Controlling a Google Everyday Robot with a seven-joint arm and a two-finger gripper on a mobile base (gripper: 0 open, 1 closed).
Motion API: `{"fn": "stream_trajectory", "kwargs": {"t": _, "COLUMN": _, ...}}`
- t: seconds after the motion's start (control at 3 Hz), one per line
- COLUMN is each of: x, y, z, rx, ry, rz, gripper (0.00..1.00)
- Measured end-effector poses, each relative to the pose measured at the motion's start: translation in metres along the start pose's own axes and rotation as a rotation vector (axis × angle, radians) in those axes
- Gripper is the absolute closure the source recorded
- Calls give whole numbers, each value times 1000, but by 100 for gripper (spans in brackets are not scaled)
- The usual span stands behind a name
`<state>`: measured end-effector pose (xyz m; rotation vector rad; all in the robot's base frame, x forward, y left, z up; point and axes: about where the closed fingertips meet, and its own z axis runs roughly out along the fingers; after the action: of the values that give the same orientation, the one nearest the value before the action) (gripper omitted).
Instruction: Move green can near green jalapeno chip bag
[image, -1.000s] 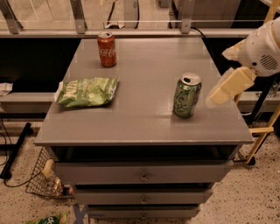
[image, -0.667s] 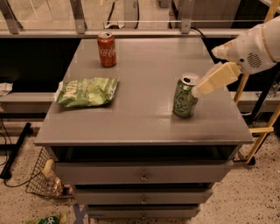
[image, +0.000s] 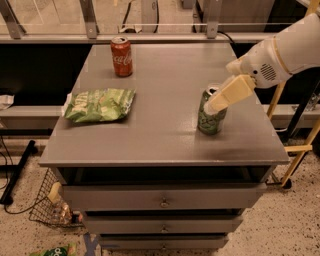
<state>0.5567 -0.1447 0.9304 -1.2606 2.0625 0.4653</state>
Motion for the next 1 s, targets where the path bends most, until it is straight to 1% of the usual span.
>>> {"fn": "stream_trajectory", "kwargs": {"t": 0.33, "x": 8, "y": 7, "z": 12, "rx": -15, "ry": 52, "rz": 18, "gripper": 0}}
{"fn": "stream_trajectory", "kwargs": {"t": 0.67, "x": 14, "y": 10, "z": 18, "rx": -12, "ry": 80, "rz": 28, "gripper": 26}}
{"fn": "stream_trajectory", "kwargs": {"t": 1.0, "x": 13, "y": 11, "z": 21, "rx": -10, "ry": 86, "rz": 24, "gripper": 49}}
